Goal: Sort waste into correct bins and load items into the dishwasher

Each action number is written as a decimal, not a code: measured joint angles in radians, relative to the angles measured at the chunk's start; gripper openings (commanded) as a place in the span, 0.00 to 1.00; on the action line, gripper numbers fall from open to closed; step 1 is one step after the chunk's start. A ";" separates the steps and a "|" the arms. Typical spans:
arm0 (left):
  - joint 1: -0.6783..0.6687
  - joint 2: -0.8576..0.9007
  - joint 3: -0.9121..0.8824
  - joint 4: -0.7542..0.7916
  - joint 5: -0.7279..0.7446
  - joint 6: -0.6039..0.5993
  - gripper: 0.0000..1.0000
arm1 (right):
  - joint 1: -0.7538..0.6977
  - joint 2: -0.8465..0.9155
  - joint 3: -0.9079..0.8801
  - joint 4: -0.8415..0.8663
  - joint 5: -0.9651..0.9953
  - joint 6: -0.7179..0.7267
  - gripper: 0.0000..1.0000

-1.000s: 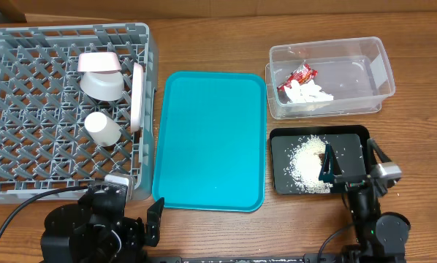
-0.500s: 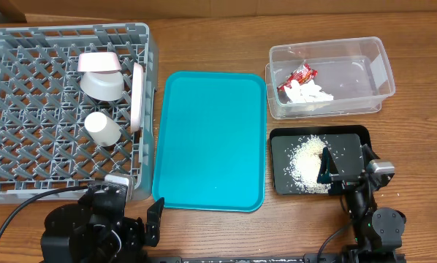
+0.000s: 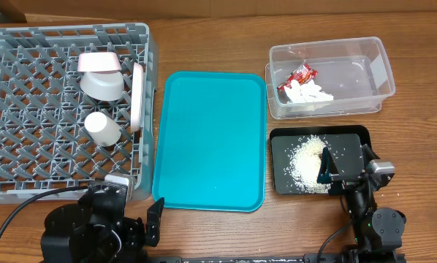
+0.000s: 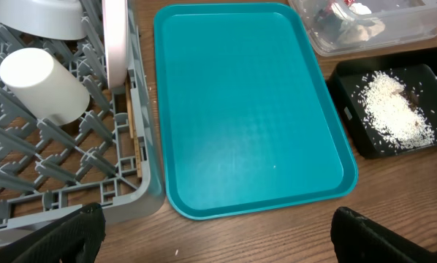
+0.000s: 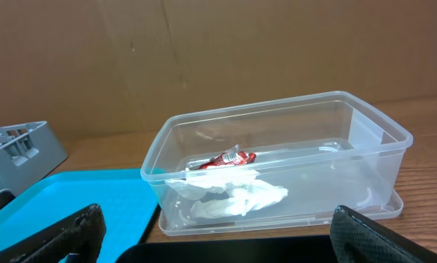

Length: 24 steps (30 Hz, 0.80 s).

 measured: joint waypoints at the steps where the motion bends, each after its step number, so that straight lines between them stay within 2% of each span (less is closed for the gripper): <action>1: 0.000 0.000 0.000 0.000 0.000 0.000 1.00 | 0.000 0.000 0.000 0.000 0.000 0.000 1.00; 15: 0.000 -0.001 0.000 0.010 -0.010 0.000 1.00 | 0.000 0.000 0.000 0.000 0.000 0.000 1.00; 19: 0.000 -0.047 -0.065 0.142 -0.027 0.000 1.00 | 0.000 0.000 0.000 0.000 0.000 0.000 1.00; 24: -0.003 -0.185 -0.327 0.398 -0.029 0.000 1.00 | -0.001 0.000 0.000 0.000 0.000 0.000 1.00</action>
